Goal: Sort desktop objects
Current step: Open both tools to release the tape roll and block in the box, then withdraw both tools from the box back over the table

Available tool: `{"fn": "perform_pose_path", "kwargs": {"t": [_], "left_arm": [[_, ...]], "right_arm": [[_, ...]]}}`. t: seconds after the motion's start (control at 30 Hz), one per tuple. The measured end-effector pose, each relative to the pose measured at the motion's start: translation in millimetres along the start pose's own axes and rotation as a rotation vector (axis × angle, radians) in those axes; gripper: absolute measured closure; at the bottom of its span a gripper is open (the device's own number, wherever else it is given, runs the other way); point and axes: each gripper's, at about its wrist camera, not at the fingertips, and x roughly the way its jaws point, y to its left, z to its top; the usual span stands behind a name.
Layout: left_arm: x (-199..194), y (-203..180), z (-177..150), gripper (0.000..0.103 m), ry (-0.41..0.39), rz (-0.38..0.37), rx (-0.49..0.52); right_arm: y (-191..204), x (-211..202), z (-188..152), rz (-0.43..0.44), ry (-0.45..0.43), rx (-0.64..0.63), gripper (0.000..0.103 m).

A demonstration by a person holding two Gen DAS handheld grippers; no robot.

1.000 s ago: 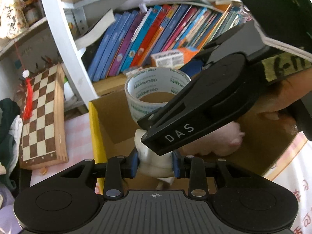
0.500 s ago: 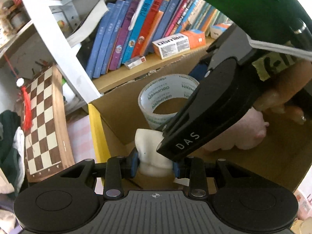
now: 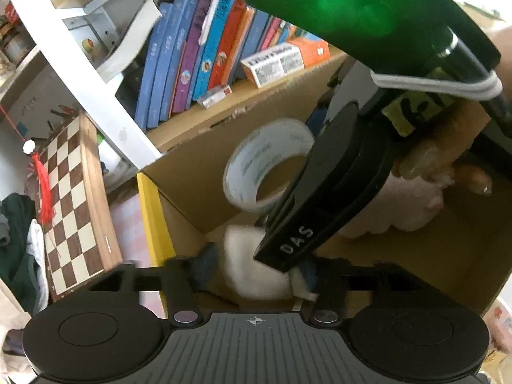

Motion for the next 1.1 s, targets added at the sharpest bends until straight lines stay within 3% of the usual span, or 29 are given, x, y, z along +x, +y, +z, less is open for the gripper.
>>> {"fn": "perform_pose_path", "kwargs": {"t": [0.27,0.43,0.83,1.1], "left_arm": [[-20,-3,0,0.021,-0.077,0.011,-0.011],[-39,-5,-1,0.019,-0.132,0.012,-0.026],[-90,-3,-13,0.018,-0.236,0.013,-0.079],[-133,8,-36,0.015,-0.323,0.017,-0.153]], "right_arm": [[1,-31,2,0.043,-0.076,0.050,0.007],[4,-51,1,0.044,-0.116,0.096,0.006],[30,-97,-13,-0.036,-0.205,0.077,0.006],[49,-148,-37,-0.087,-0.323,0.089,0.006]]}}
